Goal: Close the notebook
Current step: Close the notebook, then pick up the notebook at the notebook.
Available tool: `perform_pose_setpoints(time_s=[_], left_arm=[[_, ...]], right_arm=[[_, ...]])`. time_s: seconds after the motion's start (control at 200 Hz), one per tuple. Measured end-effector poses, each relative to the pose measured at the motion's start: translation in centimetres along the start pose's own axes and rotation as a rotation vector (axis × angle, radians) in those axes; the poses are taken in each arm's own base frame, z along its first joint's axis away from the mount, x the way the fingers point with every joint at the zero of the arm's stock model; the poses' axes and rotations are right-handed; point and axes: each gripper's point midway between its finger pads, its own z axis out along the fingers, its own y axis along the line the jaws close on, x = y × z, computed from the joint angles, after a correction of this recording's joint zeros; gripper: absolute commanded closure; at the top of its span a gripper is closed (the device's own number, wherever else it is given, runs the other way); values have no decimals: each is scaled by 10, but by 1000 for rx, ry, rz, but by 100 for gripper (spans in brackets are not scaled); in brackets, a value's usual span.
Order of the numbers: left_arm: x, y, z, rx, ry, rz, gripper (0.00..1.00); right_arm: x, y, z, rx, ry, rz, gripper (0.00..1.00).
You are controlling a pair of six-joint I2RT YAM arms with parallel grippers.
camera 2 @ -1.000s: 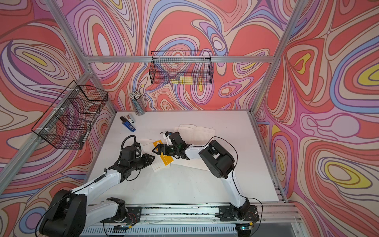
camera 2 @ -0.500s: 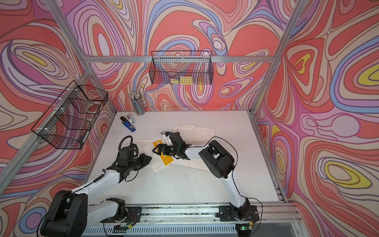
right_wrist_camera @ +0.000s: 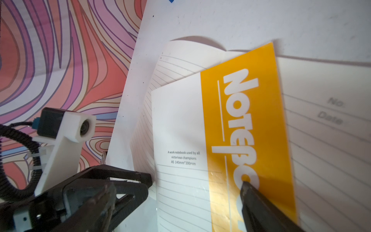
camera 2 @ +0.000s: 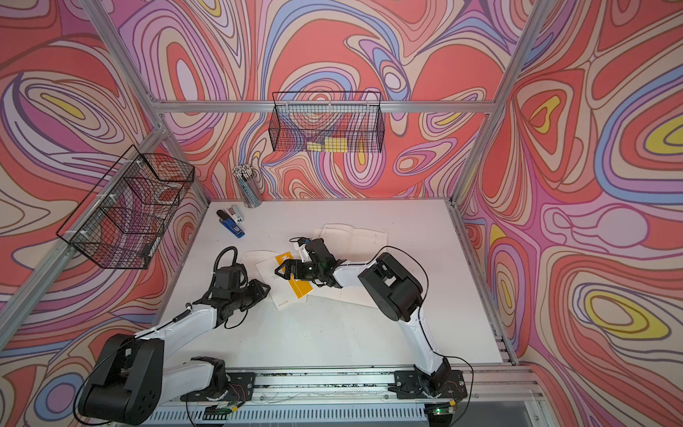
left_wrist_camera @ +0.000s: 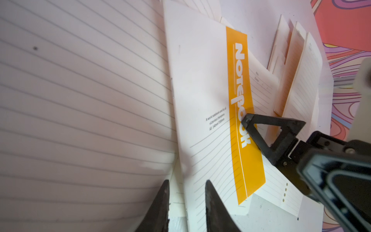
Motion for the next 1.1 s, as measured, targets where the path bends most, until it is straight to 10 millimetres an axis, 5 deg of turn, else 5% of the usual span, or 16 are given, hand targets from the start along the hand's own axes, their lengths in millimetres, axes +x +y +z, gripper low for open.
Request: perform_pose_setpoints(time_s=[0.556, 0.821, 1.102], left_arm=[[-1, -5, 14, 86, -22, -29, 71], [0, -9, 18, 126, -25, -42, 100], [0, -15, 15, 166, -26, -36, 100]], right_arm=[[0, 0, 0, -7, -7, -5, 2], [1, -1, -1, -7, -9, -6, 2], [2, 4, -7, -25, -12, -13, 2]])
